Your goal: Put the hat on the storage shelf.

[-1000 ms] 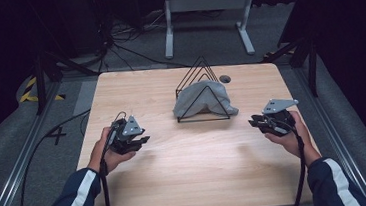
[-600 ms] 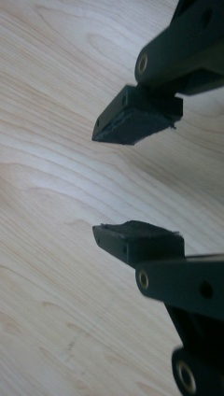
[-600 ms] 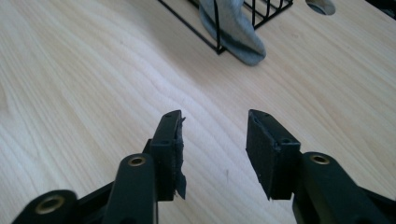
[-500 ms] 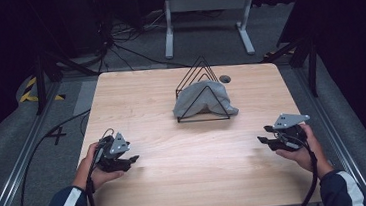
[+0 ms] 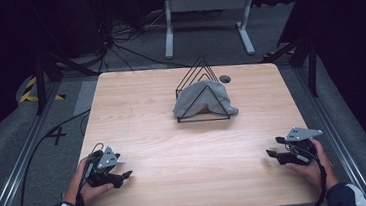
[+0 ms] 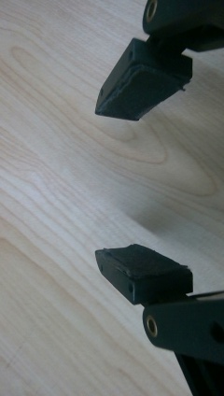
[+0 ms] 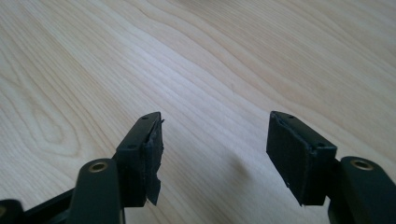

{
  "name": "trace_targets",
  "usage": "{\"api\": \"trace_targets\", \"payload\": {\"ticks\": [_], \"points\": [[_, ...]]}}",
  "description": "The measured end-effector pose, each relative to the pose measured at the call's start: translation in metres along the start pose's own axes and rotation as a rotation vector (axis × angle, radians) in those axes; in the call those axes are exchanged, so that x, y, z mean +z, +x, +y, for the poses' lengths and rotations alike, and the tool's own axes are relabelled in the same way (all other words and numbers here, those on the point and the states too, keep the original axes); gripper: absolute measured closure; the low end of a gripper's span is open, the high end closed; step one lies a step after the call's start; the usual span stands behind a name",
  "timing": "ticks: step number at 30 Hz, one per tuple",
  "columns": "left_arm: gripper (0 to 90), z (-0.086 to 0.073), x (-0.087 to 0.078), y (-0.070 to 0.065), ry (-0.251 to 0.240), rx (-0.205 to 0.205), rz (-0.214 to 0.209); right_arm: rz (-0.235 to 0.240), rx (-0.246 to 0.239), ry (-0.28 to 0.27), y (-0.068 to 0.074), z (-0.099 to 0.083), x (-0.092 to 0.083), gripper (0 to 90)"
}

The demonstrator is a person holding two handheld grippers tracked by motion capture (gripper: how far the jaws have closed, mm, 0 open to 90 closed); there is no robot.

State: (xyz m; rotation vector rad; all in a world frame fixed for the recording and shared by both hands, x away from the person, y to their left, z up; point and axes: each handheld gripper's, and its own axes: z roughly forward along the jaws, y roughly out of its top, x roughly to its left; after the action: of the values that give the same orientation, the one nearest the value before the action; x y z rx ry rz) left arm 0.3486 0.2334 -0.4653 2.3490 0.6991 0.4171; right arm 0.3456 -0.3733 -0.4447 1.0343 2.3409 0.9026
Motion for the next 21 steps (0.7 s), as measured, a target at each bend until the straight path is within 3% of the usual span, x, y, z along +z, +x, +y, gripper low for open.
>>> {"api": "trace_targets", "payload": {"ticks": [3, 7, 8, 9, 11, 21], "points": [[23.6, -0.009, 0.000, -0.001, -0.005, -0.021, -0.004, -0.003, 0.045, -0.010, -0.003, -0.010, 0.000, 35.1], [22.6, -0.026, 0.000, -0.002, -0.081, -0.139, -0.031, -0.006, 0.103, -0.024, -0.004, -0.026, 0.001, 30.7], [21.4, -0.027, -0.001, -0.002, -0.079, -0.144, -0.023, 0.000, 0.133, -0.057, -0.004, -0.031, 0.001, 29.5], [19.8, -0.028, -0.003, -0.002, -0.075, -0.147, -0.014, -0.008, 0.141, -0.053, -0.004, -0.033, -0.001, 28.1], [19.6, -0.030, -0.004, -0.003, -0.077, -0.165, -0.011, -0.014, 0.144, -0.052, -0.005, -0.035, -0.003, 27.3], [15.7, -0.030, -0.003, -0.002, -0.068, -0.181, -0.004, -0.035, 0.158, -0.048, -0.005, -0.035, -0.003, 25.6]]}}
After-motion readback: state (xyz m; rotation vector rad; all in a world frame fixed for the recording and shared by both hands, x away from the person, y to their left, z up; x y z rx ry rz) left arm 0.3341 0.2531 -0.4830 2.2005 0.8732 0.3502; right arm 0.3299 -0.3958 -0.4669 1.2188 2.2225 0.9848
